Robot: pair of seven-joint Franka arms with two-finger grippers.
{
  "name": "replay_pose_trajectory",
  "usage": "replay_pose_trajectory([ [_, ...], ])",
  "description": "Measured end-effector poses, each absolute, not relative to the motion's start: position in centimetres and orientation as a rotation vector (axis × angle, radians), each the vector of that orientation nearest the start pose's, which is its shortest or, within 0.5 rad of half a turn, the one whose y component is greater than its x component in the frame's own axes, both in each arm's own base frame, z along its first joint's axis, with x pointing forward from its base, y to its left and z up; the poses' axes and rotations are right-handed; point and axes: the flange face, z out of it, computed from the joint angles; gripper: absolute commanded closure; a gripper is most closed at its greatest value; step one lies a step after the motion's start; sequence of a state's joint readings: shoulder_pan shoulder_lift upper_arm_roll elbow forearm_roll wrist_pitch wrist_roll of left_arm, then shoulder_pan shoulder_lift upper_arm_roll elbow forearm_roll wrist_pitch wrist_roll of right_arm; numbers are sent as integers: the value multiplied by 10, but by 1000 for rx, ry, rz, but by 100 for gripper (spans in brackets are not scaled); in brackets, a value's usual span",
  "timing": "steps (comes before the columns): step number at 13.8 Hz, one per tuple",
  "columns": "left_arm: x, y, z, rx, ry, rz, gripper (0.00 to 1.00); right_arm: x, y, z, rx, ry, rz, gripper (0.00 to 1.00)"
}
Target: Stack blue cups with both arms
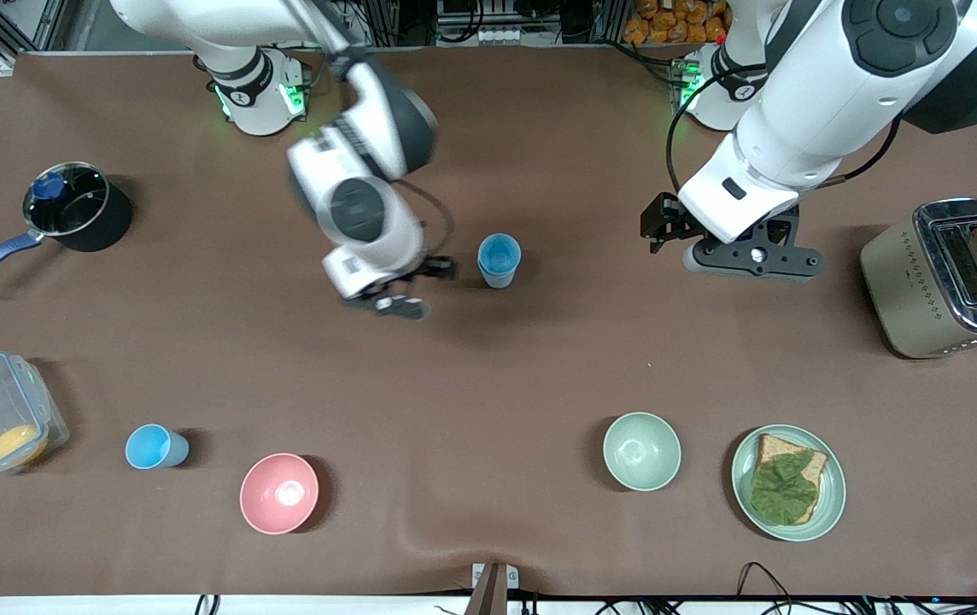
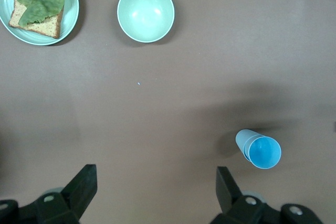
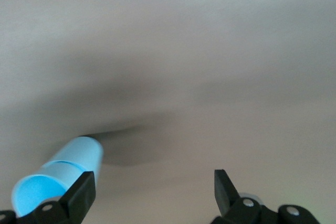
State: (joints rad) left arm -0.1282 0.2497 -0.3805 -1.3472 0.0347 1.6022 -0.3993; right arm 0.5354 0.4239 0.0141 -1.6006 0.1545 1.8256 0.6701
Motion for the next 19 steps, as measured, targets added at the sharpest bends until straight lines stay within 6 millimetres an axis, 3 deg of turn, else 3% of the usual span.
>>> replay_pose_trajectory([
  [3, 567, -272, 594, -3199, 142, 7, 0, 577, 271, 380, -3075, 163, 424, 0],
  [6, 569, -267, 594, -3199, 129, 6, 0, 586, 187, 376, -3087, 80, 437, 0],
  [10, 570, -266, 593, -3198, 125, 8, 0, 585, 59, 387, -3042, -64, 386, 0],
  [12, 571, -265, 593, -3198, 120, 8, 0, 571, 13, 390, -3033, -84, 310, 0],
  [15, 574, -257, 593, -3198, 98, 6, 0, 540, -2, 406, -3052, -110, 251, 0],
  [17, 576, -254, 593, -3198, 90, 6, 0, 530, -3, 443, -3078, -132, 216, 0],
  [19, 578, -248, 594, -3197, 75, 2, 0, 527, -5, 497, -3101, -145, 197, 0],
])
